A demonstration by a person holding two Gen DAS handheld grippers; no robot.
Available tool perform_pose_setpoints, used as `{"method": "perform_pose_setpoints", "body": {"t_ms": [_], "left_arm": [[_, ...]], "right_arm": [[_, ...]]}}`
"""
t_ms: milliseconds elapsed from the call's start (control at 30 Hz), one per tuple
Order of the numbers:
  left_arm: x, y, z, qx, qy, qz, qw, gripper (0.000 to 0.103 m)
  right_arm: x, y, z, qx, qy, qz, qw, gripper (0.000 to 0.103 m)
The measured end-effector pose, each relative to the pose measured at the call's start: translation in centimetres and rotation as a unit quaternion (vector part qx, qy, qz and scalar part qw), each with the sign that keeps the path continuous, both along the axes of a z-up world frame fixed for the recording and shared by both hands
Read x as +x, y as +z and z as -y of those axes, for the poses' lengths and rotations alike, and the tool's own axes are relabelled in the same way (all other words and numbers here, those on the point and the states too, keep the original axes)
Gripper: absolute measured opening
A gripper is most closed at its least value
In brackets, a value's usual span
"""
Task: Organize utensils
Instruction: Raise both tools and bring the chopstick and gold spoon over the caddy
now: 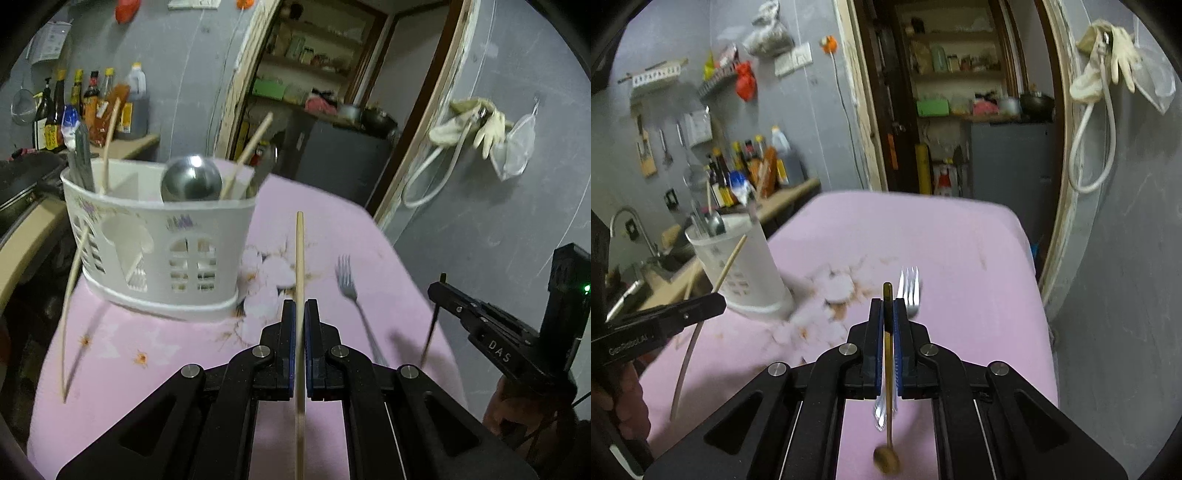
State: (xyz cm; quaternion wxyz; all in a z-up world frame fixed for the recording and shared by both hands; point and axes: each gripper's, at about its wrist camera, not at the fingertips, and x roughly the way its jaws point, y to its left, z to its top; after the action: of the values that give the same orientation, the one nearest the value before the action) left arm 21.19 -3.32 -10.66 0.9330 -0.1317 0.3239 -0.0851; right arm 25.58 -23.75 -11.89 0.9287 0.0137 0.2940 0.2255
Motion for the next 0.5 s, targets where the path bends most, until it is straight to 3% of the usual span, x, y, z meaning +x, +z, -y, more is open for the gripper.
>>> {"method": "perform_pose_setpoints", "body": {"t_ms": [300,500], "left_arm": [[-0.5,5.0,-2.3,-0.013,0.026,0.057,0.998,0.002],[-0.2,7.2,-5.1,-0.027,0.047,0.07,0.9961,0.002]], "right_arm": [[0.6,3.7,-1.5,0.026,0.016,0.042,0.999,0.0],[1.3,5.3,-3.0,0.027,0.021,0.053,0.998,0.0]]}}
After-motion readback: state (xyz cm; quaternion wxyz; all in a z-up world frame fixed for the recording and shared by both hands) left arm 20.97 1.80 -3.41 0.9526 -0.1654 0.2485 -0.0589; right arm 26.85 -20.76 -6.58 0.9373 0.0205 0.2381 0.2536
